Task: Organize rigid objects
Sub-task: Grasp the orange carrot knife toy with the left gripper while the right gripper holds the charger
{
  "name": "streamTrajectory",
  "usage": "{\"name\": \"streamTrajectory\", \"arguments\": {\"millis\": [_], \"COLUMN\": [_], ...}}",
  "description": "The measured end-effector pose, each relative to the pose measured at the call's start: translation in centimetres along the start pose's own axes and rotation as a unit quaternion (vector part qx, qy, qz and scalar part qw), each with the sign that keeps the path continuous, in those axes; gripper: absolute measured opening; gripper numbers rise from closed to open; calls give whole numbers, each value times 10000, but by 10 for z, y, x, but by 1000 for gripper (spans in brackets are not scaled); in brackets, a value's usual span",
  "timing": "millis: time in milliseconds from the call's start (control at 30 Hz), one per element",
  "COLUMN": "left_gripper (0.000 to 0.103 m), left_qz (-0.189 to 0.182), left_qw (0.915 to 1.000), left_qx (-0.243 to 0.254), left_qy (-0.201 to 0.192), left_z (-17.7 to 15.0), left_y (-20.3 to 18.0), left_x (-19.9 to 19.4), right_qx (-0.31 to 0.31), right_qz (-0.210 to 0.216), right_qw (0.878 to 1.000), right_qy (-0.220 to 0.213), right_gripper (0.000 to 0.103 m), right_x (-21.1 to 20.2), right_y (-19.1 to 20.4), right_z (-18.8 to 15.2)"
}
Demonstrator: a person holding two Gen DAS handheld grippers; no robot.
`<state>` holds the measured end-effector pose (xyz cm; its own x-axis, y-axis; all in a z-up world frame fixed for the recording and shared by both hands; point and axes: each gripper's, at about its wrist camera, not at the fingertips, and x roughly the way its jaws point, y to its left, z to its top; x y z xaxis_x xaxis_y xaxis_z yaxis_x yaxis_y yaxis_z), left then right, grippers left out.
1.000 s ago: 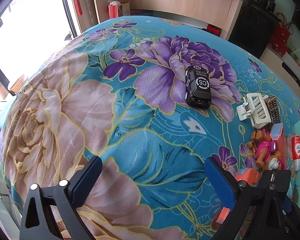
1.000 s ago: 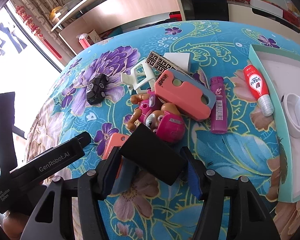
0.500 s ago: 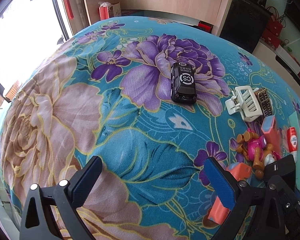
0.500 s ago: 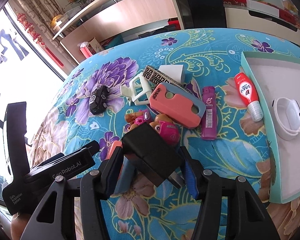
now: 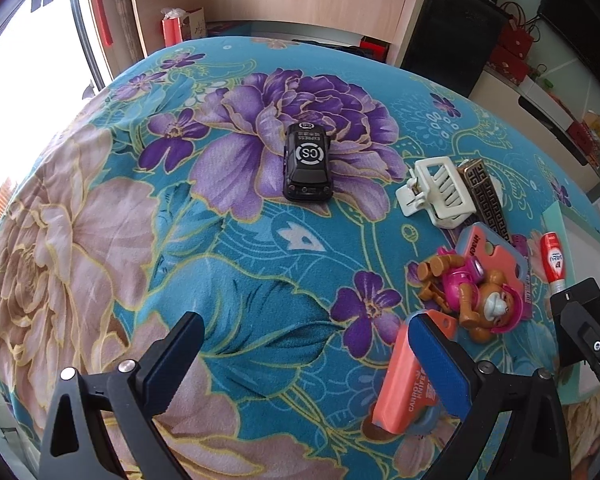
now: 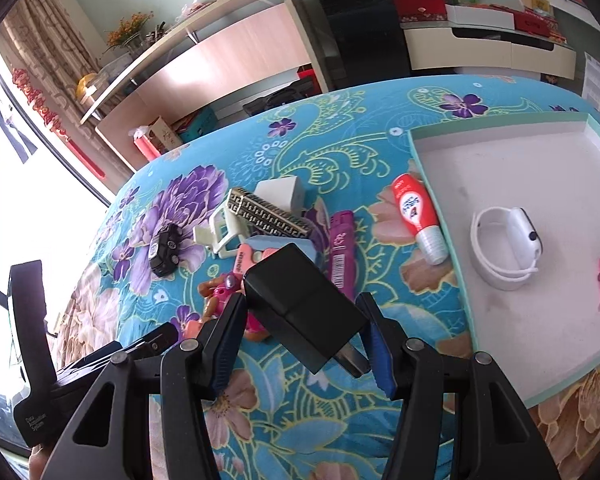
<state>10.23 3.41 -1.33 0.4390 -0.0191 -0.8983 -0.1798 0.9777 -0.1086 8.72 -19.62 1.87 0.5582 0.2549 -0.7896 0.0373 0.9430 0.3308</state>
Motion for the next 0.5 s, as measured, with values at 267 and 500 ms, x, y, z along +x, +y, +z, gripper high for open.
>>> {"name": "streamTrajectory", "arguments": {"millis": [267, 500], "left_gripper": [103, 103], "left_qz": [-290, -51], "left_qw": [9981, 9952], "left_qx": [539, 954], "left_qy": [44, 231], "left_z": [-3, -11], "left_y": [-27, -46], "left_x": [-1, 12], "right_qx": [317, 334], "right_qz": [-348, -382], "right_qw": [9988, 9987], "right_qy": [-103, -98], "right_gripper": [58, 58], "right_x": [-6, -7], "right_y": [-30, -32], "right_z": [4, 4]}}
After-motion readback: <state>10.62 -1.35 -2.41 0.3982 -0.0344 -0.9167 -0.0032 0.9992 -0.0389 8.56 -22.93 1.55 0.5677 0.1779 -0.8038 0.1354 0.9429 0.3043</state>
